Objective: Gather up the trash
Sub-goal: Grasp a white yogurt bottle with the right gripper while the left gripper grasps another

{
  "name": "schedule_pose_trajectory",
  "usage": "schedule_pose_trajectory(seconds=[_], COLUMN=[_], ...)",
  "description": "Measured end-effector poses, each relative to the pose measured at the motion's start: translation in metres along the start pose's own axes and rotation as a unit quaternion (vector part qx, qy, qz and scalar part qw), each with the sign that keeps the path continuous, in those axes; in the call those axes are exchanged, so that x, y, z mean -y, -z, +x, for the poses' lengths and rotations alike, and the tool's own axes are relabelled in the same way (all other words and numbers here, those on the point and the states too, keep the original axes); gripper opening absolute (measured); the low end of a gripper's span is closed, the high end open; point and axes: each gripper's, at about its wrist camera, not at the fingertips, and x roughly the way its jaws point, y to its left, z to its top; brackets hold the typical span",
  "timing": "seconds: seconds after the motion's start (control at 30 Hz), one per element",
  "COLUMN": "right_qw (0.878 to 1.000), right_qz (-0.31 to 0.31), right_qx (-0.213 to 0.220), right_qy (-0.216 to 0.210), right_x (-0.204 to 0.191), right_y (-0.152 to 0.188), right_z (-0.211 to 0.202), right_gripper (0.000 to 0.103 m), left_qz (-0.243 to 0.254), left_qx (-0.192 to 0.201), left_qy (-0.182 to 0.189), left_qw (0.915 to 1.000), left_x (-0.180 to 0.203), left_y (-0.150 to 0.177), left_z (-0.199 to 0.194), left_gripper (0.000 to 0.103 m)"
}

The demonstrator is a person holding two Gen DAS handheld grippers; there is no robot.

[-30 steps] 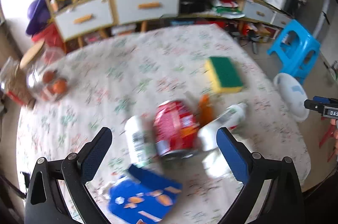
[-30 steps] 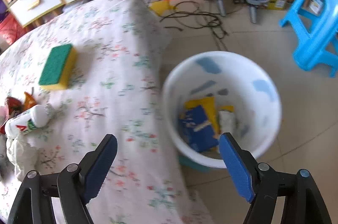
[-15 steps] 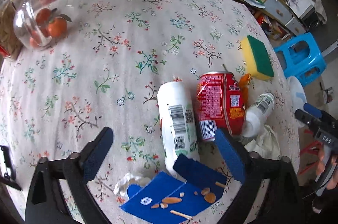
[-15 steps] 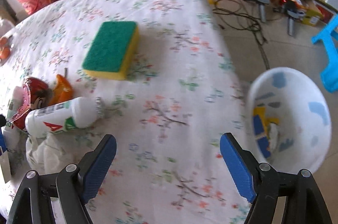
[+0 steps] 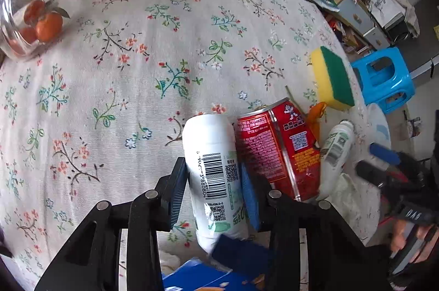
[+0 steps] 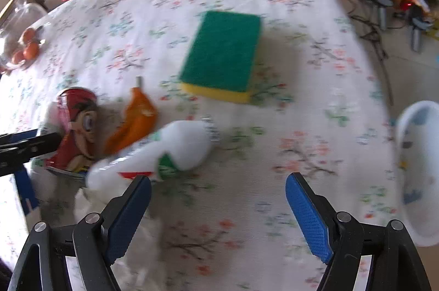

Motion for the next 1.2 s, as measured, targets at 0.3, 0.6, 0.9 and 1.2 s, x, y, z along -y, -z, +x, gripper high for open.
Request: schedule_pose_trajectory(seconds=[0.3,0.6,0.9,1.2], right_qw=[0.998,0.994,0.992,0.989], right_qz=[0.024,0.079,0.09,0.098], right_qx=[-0.011,-0.027,-0.006,0.047], right_qy=[-0.059,-0.074,-0.084,-0.103], right_x=[-0.036,-0.04,-0.037,-0.023], right_y=[-0.011,-0.02,-0.027,-0.029], right_z=[0.022,0.05,0.043,0.005], right_gripper=[0.084,0.056,0.042,0.042], left_qz=[-0.003,-0.017,-0.048,-0.077], left_qx=[0.084,0.099,0.138,0.183], left_qy=[0.008,0.011,0.022,0.055], left_qw=[0.9964,0.9949,0.989,0.9786], left_x=[-0.001,-0.031,-0.053,-0.053], left_y=[0.0,0.007,0.01,0.006], left_z=[-0.048,-0.065,-0.089,-0.12], left_gripper=[0.039,0.039,0.039,0.039])
